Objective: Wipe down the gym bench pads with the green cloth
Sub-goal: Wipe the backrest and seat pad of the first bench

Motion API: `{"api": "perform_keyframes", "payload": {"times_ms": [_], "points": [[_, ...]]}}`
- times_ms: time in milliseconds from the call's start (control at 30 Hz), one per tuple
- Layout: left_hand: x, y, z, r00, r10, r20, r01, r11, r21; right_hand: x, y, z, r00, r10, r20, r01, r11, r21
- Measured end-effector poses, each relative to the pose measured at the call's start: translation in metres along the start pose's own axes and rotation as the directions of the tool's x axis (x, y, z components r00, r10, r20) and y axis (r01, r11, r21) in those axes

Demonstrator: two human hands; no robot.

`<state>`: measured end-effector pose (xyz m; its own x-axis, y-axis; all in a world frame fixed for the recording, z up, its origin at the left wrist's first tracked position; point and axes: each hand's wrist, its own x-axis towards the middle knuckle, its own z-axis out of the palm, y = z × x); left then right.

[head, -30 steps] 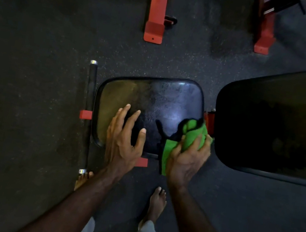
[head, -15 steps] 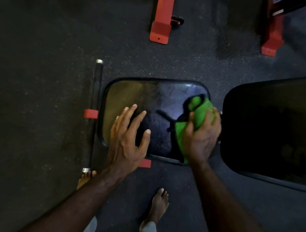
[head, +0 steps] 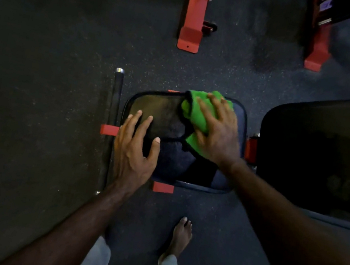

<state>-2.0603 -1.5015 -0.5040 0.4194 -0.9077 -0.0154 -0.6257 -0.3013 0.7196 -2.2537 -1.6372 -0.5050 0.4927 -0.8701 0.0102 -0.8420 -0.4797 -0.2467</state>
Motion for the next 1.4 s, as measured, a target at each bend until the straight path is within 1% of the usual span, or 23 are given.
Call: {"api": "perform_keyframes", "payload": {"times_ms": [67, 167, 200, 267, 333, 367, 433, 500, 533, 633, 700, 767, 833, 867, 933, 1000, 1033, 1133, 1167, 1233, 1300, 1333, 1400], "points": [[0.003, -0.005, -0.005, 1.0, -0.019, -0.012, 0.019, 1.0, 0.007, 0.009, 0.017, -0.006, 0.992, 0.101, -0.079, -0.098, 0.995, 0.029], [0.006, -0.011, -0.007, 1.0, -0.021, -0.023, 0.021, 1.0, 0.008, 0.021, -0.029, -0.001, 0.843, 0.524, -0.122, -0.52, 0.851, 0.069], [0.006, -0.011, -0.007, 1.0, -0.022, -0.022, 0.022, 1.0, 0.001, 0.023, -0.05, 0.002, 0.857, 0.507, -0.092, -0.507, 0.862, 0.032], [0.006, -0.009, -0.006, 0.999, -0.037, -0.025, 0.036, 0.999, -0.016, 0.014, -0.062, 0.01, 0.983, 0.181, 0.046, -0.179, 0.983, -0.03], [0.007, -0.008, -0.007, 0.998, -0.052, -0.031, 0.051, 0.998, -0.034, 0.017, -0.039, 0.005, 0.991, -0.097, 0.087, 0.097, 0.995, 0.007], [0.008, -0.009, -0.009, 0.998, -0.052, -0.034, 0.05, 0.998, -0.049, 0.025, -0.028, 0.003, 0.994, -0.095, 0.046, 0.094, 0.995, 0.01], [0.008, -0.013, -0.011, 0.997, -0.06, -0.041, 0.056, 0.994, -0.09, 0.035, -0.034, 0.0, 0.978, 0.201, -0.056, -0.201, 0.98, 0.0], [0.006, -0.019, -0.013, 0.995, -0.085, -0.045, 0.079, 0.99, -0.12, 0.038, -0.076, 0.005, 0.896, 0.435, -0.092, -0.435, 0.9, 0.022], [0.005, -0.022, -0.013, 0.995, -0.09, -0.041, 0.084, 0.988, -0.131, 0.036, -0.095, 0.007, 0.91, 0.41, -0.056, -0.41, 0.912, 0.017], [0.001, -0.025, -0.014, 0.996, -0.084, -0.027, 0.079, 0.985, -0.151, 0.021, -0.094, 0.017, 0.996, -0.013, 0.085, 0.013, 1.0, 0.005], [0.002, -0.027, -0.016, 0.996, -0.091, -0.025, 0.085, 0.982, -0.17, 0.035, -0.066, 0.014, 0.996, -0.061, 0.064, 0.063, 0.998, -0.028], [0.002, -0.033, -0.019, 0.993, -0.115, -0.015, 0.11, 0.972, -0.206, 0.048, -0.075, 0.011, 0.975, 0.221, -0.014, -0.221, 0.974, -0.044], [0.002, -0.041, -0.02, 0.986, -0.165, 0.008, 0.163, 0.958, -0.237, 0.051, -0.117, 0.012, 0.89, 0.449, -0.076, -0.45, 0.893, 0.011], [0.001, -0.044, -0.022, 0.978, -0.205, 0.026, 0.205, 0.949, -0.241, 0.05, -0.134, 0.013, 0.909, 0.413, -0.062, -0.412, 0.911, 0.019], [0.0, -0.048, -0.023, 0.96, -0.274, 0.052, 0.278, 0.93, -0.24, 0.038, -0.139, 0.021, 0.997, 0.068, 0.036, -0.069, 0.997, 0.017], [-0.002, -0.05, -0.026, 0.957, -0.284, 0.064, 0.291, 0.925, -0.243, 0.042, -0.108, 0.022, 0.977, -0.201, 0.074, 0.2, 0.98, 0.024], [-0.003, -0.052, -0.028, 0.959, -0.276, 0.063, 0.283, 0.926, -0.25, 0.051, -0.096, 0.021, 0.978, -0.2, 0.055, 0.2, 0.98, 0.019], [-0.006, -0.058, -0.033, 0.957, -0.283, 0.061, 0.288, 0.915, -0.281, 0.065, -0.11, 0.018, 0.978, 0.208, -0.02, -0.208, 0.978, 0.015], [-0.006, -0.058, -0.035, 0.954, -0.293, 0.063, 0.299, 0.911, -0.283, 0.065, -0.126, 0.018, 0.967, 0.251, -0.035, -0.251, 0.968, 0.003], [-0.009, -0.059, -0.036, 0.938, -0.341, 0.067, 0.345, 0.894, -0.287, 0.057, -0.146, 0.025, 1.0, 0.021, 0.01, -0.021, 1.0, 0.001], [-0.009, -0.061, -0.035, 0.922, -0.378, 0.087, 0.385, 0.87, -0.306, 0.048, -0.135, 0.027, 0.932, -0.348, 0.1, 0.345, 0.938, 0.041], [-0.008, -0.061, -0.036, 0.917, -0.387, 0.092, 0.396, 0.862, -0.317, 0.051, -0.124, 0.025, 0.912, -0.397, 0.102, 0.393, 0.918, 0.059], [-0.007, -0.061, -0.039, 0.914, -0.397, 0.084, 0.399, 0.846, -0.354, 0.058, -0.12, 0.025, 0.989, -0.146, 0.035, 0.143, 0.988, 0.062]]}}
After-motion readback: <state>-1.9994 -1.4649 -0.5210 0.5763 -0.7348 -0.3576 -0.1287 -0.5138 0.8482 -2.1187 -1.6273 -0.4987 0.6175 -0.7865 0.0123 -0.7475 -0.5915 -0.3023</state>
